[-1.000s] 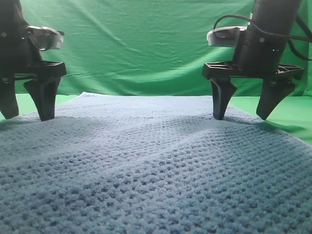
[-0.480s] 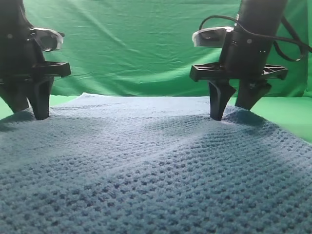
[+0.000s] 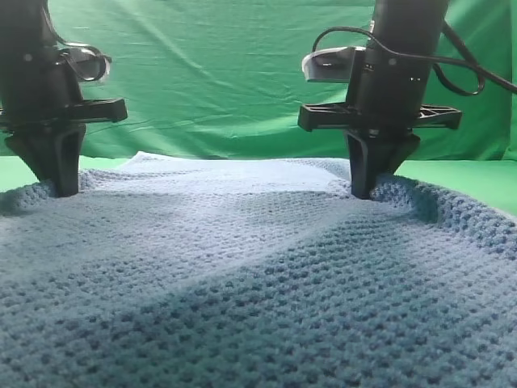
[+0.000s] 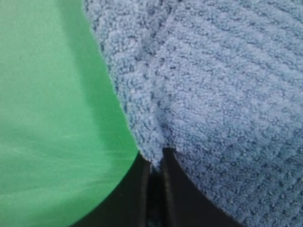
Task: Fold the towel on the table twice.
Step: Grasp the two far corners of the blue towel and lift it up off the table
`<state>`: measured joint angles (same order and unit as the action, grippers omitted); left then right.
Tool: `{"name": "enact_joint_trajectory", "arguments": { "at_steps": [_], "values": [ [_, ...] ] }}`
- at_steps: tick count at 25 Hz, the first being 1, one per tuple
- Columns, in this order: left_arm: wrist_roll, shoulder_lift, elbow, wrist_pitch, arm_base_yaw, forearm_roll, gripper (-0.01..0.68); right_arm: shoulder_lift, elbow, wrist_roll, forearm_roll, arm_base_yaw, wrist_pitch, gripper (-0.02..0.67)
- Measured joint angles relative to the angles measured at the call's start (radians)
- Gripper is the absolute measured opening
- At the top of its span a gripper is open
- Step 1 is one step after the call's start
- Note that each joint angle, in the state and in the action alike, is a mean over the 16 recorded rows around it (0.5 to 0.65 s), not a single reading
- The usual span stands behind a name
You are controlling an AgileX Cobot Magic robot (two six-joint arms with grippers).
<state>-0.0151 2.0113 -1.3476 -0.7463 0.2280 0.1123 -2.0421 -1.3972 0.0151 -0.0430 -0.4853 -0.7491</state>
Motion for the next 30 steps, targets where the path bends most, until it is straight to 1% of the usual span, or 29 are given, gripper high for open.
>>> {"name": "enact_joint_trajectory", "arguments": {
  "at_steps": [5,11,17,21,25,30],
  "values": [
    [0.014,-0.014,-0.085,-0.076,0.002,-0.019,0.0,-0.014,-0.139,0.018,-0.04,0.008,-0.118,0.0],
    [0.036,-0.061,-0.259,-0.127,0.005,-0.049,0.0,-0.016,-0.381,0.022,-0.102,0.029,-0.206,0.0],
    [0.052,-0.111,-0.49,-0.089,0.007,-0.069,0.0,-0.003,-0.653,0.023,-0.158,0.056,-0.171,0.0],
    [0.059,-0.127,-0.628,-0.042,0.007,-0.074,0.0,0.003,-0.794,0.021,-0.178,0.076,-0.122,0.0],
    [0.062,-0.13,-0.719,-0.011,0.007,-0.075,0.0,0.007,-0.88,0.014,-0.185,0.091,-0.086,0.0],
    [0.067,-0.131,-0.76,-0.03,0.008,-0.075,0.0,0.011,-0.916,0.003,-0.184,0.106,-0.109,0.0]
  ]
}}
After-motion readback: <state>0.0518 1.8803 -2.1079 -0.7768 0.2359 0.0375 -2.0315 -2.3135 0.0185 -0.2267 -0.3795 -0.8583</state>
